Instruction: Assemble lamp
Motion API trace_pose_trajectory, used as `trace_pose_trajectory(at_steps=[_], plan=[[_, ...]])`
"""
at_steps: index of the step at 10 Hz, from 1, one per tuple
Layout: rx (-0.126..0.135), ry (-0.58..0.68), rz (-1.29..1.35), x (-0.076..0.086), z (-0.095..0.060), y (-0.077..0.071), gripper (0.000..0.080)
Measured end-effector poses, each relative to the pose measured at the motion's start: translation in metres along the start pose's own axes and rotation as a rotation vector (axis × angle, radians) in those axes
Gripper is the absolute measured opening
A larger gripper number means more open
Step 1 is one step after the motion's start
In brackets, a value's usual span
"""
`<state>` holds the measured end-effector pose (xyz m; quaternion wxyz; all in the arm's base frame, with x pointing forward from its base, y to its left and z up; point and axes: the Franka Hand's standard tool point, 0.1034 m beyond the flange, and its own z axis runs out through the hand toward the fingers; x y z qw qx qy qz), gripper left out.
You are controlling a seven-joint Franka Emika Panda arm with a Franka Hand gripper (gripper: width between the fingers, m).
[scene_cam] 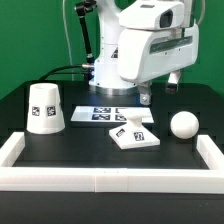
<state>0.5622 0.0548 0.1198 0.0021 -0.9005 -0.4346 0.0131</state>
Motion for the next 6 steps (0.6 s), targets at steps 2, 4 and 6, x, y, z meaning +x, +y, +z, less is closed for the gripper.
trace_pose_trajectory(at_steps=[2,4,6], plan=[[0.000,0.000,0.000,0.0000,0.0000,0.0000,0.0700],[0.000,0.000,0.000,0.0000,0.0000,0.0000,0.0700],[-0.003,0.003,0.017,-0.0033,0.0005,-0.0008,0.0700]])
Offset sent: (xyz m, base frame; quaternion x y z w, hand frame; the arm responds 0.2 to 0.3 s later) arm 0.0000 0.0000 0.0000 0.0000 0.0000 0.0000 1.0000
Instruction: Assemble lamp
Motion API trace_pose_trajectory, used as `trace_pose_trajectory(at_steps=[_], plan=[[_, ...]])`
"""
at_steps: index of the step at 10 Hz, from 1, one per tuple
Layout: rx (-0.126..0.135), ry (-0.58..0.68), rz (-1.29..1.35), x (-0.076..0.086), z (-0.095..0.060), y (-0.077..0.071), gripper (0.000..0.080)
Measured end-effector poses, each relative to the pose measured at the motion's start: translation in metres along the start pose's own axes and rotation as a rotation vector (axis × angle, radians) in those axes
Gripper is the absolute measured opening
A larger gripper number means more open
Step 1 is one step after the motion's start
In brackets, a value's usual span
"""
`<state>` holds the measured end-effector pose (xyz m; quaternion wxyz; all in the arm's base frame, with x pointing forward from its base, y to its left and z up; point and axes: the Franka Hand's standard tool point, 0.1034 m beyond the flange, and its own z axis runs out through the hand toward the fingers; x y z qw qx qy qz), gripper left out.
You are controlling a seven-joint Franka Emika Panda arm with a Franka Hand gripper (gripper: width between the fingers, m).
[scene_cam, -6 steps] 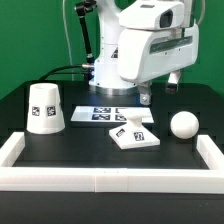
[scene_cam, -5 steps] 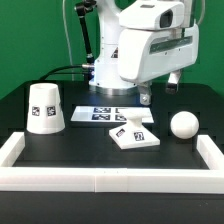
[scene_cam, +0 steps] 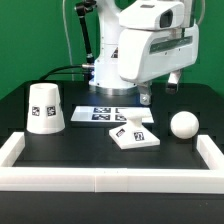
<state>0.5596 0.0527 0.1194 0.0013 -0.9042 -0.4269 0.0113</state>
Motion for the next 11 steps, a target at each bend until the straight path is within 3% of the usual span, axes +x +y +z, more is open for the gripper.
trace_pose_trajectory(at_steps=[2,4,9,11], plan=[[-0.012,0.002,0.027,-0.025,0.004,-0.011,0.0700],[-0.014,0.012,0.174,-0.038,0.014,-0.023,0.0700],[-0.005,0.016,0.459,-0.035,0.014,-0.023,0.0700],[-0.006,0.023,0.551,-0.048,0.024,-0.029,0.0700]])
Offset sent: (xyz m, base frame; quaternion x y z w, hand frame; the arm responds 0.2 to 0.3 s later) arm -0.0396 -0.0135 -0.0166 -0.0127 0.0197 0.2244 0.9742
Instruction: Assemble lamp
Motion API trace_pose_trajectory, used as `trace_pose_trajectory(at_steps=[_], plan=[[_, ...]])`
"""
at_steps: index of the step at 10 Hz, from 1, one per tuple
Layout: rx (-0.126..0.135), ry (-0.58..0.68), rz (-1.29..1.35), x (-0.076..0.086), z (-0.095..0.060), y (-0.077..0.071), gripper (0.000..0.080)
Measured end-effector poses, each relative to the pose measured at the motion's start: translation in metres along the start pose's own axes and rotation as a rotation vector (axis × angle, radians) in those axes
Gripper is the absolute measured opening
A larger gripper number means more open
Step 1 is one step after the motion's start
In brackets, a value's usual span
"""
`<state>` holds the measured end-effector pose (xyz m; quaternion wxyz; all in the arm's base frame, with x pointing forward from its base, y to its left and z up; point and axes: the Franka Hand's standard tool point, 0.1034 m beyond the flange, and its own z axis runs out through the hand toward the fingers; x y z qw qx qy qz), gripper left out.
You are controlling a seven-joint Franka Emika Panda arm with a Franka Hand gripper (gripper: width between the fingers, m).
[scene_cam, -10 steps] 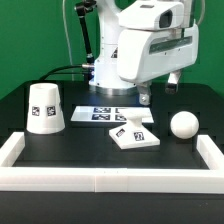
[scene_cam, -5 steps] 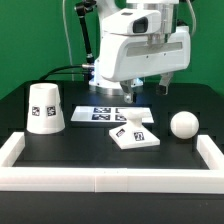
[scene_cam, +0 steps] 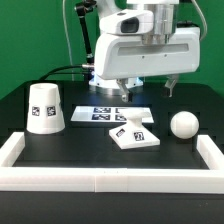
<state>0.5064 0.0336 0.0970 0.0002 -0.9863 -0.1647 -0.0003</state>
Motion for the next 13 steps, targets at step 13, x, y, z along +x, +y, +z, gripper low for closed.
trace_pose_trajectory(at_steps=[13], plan=[[0.016,-0.025,-0.029,-0.039,0.050,0.001,0.0700]])
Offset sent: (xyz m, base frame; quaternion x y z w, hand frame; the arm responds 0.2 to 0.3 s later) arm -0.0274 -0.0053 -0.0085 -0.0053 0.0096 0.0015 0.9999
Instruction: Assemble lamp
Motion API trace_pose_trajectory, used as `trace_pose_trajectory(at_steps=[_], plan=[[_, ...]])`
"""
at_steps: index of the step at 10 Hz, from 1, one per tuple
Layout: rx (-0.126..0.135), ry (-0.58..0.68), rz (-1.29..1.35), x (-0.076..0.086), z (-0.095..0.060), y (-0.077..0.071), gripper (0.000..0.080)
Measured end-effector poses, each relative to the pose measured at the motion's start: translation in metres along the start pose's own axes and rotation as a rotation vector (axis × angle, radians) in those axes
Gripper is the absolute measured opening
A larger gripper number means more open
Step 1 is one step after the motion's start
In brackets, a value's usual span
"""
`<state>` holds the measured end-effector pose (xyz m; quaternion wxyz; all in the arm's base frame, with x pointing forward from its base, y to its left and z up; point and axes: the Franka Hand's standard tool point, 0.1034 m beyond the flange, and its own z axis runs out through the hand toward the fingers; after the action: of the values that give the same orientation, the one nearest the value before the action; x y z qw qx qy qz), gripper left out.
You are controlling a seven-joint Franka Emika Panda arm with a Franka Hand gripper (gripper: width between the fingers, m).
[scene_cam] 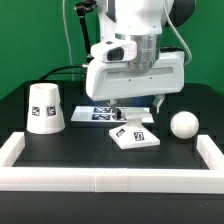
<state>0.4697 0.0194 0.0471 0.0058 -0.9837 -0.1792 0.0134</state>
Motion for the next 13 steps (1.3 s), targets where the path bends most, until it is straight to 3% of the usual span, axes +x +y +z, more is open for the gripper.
trace_pose_trajectory(at_steps=[3,5,10,13], plan=[[0.002,-0.007,-0.002,0.000,0.000,-0.004,0.0700],[0.002,-0.007,-0.011,0.001,-0.002,-0.001,0.0534],[0.004,-0.012,-0.005,0.002,-0.002,-0.002,0.0534],[0.000,0.010,-0.010,0.036,-0.003,0.002,0.0535]])
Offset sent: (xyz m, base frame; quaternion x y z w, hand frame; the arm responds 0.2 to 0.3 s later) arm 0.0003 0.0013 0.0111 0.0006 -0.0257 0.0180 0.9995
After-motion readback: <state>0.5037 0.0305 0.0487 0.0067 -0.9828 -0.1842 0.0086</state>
